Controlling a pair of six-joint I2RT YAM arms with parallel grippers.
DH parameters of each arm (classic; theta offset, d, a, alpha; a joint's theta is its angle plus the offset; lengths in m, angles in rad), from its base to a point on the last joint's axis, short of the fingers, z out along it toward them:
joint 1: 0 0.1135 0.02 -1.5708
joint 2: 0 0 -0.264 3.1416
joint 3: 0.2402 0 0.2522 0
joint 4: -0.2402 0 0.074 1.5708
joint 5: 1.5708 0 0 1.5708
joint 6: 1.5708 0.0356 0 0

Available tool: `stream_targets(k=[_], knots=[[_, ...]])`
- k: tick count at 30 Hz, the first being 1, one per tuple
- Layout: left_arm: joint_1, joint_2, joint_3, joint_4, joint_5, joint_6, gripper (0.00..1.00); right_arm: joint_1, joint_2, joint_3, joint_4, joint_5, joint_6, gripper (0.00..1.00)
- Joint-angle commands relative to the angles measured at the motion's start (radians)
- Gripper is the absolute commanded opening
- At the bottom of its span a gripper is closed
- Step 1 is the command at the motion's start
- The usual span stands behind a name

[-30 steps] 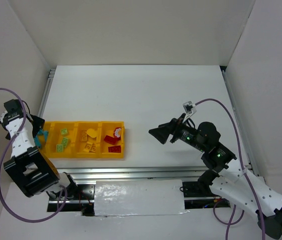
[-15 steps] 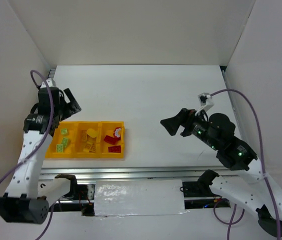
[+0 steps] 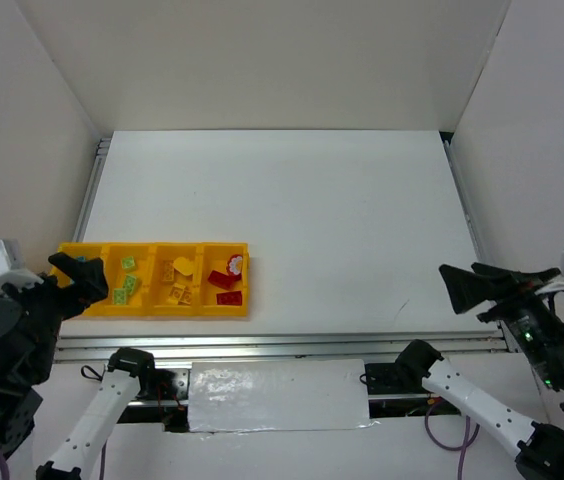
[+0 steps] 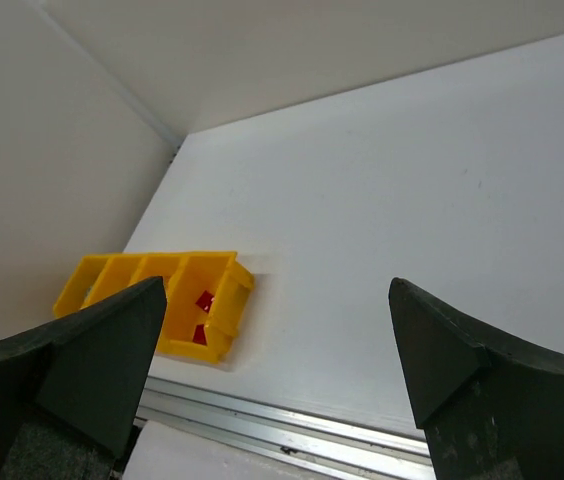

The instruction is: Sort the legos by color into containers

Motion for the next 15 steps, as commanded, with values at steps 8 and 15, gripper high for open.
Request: stream_targets(k=[8, 15], knots=[[-0.029, -0.11, 0.078, -0.192, -0.193, -0.091, 1.0, 0.004, -0.097, 0.148, -0.22, 0.047, -0.089, 1.0], [-0.029, -0.164, 0.015, -0.193, -0.28, -0.15, 1.0, 0.004, -0.137, 0.173, -0.23, 0.048, -0.086, 1.0]])
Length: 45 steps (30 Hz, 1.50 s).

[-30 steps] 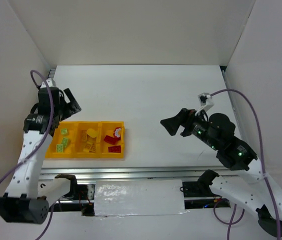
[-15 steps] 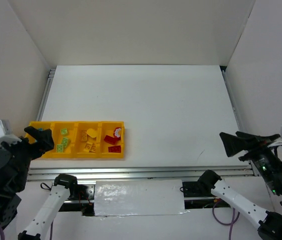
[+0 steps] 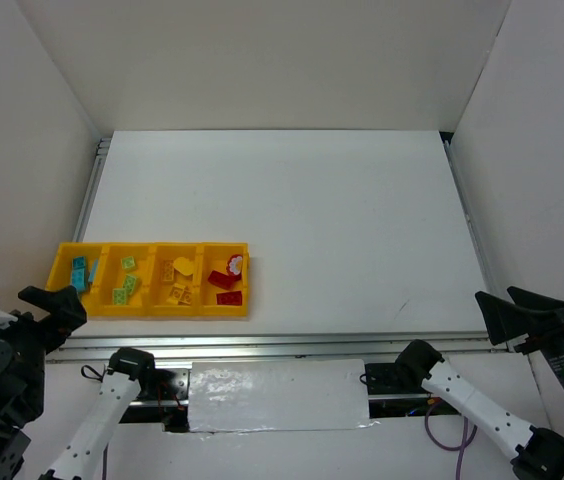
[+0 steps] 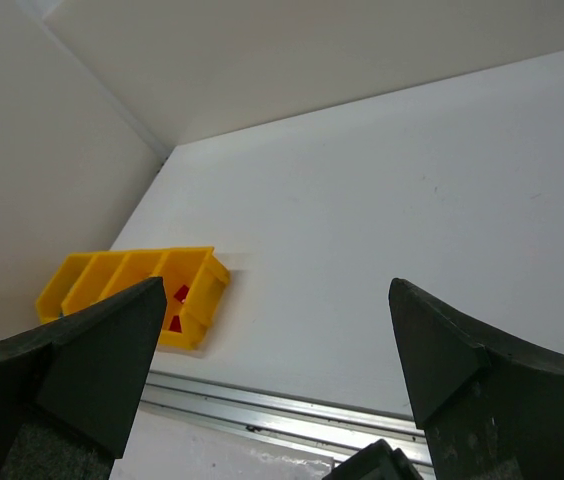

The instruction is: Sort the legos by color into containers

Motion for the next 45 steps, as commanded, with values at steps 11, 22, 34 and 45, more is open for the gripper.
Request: stream_targets(k=[11, 22, 34, 45], knots=[[-0.006, -0.087, -0.117, 0.063, -0.034, -0.04, 0.99, 0.004, -0.064, -0.037, -0.002, 0.005, 0.0, 1.0], [-0.006, -0.101, -0.149, 0.091, -0.013, -0.034, 1.0, 0.004, -0.074, -0.067, 0.009, 0.006, 0.01, 1.0], [-0.008, -0.103, -0.209, 0.151, 0.036, 0.012, 1.0, 0.004, -0.072, -0.1, 0.047, -0.012, 0.004, 1.0], [-0.008, -0.118, -0.251, 0.188, 0.061, 0.018, 1.0, 0.006, -0.072, -0.126, 0.072, -0.037, 0.013, 1.0]])
